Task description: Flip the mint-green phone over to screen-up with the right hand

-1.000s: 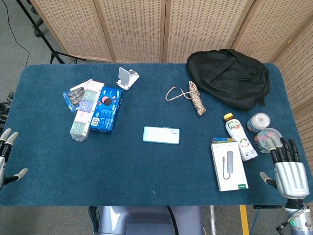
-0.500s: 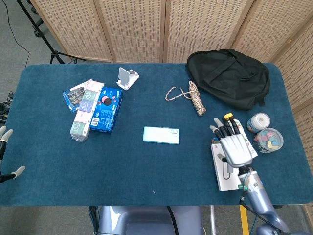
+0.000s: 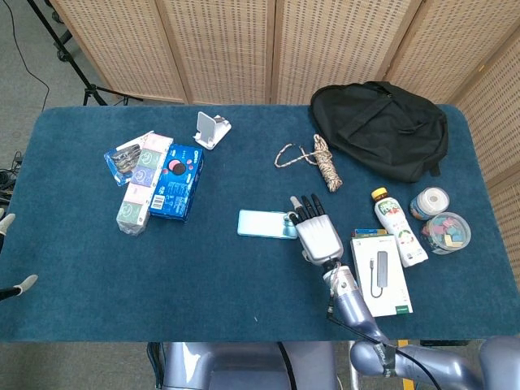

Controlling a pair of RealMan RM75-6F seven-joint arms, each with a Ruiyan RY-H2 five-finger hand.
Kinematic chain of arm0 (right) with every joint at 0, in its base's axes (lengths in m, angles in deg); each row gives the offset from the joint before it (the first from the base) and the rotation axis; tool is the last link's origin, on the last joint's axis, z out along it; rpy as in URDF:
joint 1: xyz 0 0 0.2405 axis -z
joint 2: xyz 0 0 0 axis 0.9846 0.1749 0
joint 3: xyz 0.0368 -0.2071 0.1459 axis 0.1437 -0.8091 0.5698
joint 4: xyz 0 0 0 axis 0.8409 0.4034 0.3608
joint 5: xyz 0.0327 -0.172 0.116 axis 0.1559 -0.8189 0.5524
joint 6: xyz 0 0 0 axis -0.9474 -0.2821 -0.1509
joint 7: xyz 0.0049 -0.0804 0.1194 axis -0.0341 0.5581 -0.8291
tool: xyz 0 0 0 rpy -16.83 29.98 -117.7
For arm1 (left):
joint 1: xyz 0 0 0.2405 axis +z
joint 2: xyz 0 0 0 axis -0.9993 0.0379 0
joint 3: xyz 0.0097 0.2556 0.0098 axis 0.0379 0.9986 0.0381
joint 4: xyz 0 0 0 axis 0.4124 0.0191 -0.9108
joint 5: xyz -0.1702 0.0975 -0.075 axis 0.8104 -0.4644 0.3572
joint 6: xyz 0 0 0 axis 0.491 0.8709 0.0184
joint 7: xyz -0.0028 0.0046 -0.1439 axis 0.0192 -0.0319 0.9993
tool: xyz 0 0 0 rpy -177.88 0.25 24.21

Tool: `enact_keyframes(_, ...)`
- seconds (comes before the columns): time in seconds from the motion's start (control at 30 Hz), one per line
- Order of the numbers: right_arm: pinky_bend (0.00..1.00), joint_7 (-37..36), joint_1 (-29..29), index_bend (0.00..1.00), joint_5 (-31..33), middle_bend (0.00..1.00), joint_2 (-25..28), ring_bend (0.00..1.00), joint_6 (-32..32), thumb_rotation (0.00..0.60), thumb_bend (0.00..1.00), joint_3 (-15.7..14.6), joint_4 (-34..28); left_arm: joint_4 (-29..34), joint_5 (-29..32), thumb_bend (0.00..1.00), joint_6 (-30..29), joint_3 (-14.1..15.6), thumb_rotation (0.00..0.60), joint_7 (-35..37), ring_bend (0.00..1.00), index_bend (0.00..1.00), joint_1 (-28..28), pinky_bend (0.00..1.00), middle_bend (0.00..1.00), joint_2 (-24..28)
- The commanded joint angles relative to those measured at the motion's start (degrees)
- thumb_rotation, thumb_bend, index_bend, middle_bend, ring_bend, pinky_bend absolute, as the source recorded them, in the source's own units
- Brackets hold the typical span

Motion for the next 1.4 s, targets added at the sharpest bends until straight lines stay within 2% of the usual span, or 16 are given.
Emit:
enact_keyframes(0.03,0.00,1.9,-2.0,0.23,2.3,0.00,-3.1,0.00,-0.8,0.600,0.23,0.2,2.2,-0.1,0.3,0.00,0.3,-0.1,0.600,0.5,0.00,0.00,0.0,0.02,0.00,0.2)
enact_keyframes(0.27,0.00,1.9,-4.9,0.23,3.5,0.00,-8.0,0.00,-1.5,0.600,0.41,1.0,5.9,-0.1,0.4,0.00,0.6,-0.2,0.600,1.8,0.00,0.00,0.0,0.02,0.00,0.8)
enact_keyframes(0.6,0.00,1.9,-6.5,0.23,4.3,0.00,-10.8,0.00,-1.7,0.600,0.31,-0.4,8.6,-0.2,0.4,0.00,0.9,-0.2,0.600,3.0,0.00,0.00,-0.1,0.02,0.00,1.5)
enact_keyframes(0.9,0.00,0.7,-8.5,0.23,4.4,0.00,-13.8,0.00,-0.9,0.600,0.34,0.2,15.2,-0.2,0.5,0.00,0.9,-0.3,0.600,3.5,0.00,0.00,0.0,0.02,0.00,1.6)
enact_keyframes(1.4,0.00,-1.1,-9.9,0.23,5.0,0.00,-15.3,0.00,0.3,0.600,0.34,0.9,19.2,-0.2,1.5,0.00,1.5,-0.7,0.600,3.6,0.00,0.00,-0.2,0.02,0.00,1.6)
